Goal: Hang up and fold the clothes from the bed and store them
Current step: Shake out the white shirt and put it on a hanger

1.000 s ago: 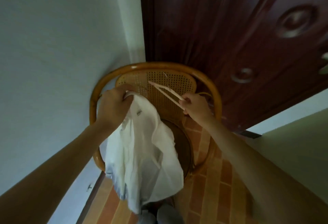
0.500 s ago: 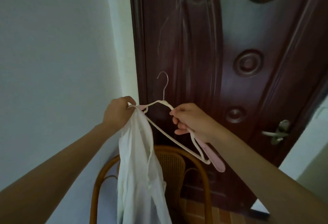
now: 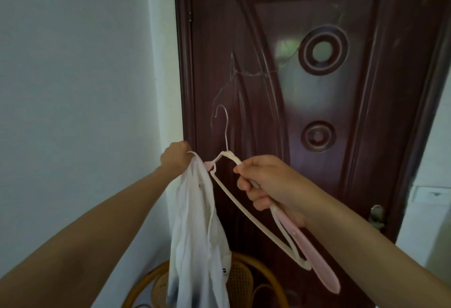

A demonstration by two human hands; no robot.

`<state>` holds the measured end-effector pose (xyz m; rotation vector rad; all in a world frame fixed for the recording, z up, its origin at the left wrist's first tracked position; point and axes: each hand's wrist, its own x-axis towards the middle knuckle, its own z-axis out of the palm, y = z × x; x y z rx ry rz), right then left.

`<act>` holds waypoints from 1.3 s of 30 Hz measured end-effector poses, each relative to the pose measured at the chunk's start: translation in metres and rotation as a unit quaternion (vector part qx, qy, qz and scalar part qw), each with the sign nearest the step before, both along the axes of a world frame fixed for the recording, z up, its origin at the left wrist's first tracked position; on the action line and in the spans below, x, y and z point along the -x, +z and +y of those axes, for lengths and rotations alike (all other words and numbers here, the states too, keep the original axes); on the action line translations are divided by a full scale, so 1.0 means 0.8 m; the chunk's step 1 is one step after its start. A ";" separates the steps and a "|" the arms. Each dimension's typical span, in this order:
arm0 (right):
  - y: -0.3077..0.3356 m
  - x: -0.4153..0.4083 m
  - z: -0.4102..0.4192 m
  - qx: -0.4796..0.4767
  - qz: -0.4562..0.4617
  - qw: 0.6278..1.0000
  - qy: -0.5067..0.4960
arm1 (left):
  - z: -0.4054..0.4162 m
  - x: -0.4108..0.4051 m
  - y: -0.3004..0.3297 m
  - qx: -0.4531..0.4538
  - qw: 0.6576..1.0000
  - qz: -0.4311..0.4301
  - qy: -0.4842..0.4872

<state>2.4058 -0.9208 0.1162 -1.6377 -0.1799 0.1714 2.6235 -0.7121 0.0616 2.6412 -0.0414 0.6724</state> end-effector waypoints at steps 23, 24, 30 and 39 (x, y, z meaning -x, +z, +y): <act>-0.028 -0.047 0.018 0.002 -0.026 0.999 -0.038 | -0.028 0.043 0.032 0.052 0.994 -0.016 -0.096; -0.030 -0.049 0.021 0.004 -0.027 0.999 -0.042 | -0.029 0.051 0.036 0.062 0.993 -0.022 -0.102; -0.038 -0.065 0.032 0.010 -0.041 0.997 -0.063 | -0.039 0.106 0.068 0.129 0.980 -0.042 -0.143; -0.035 -0.068 0.038 -0.019 -0.173 0.983 -0.064 | -0.042 0.160 0.110 0.162 0.964 -0.096 -0.191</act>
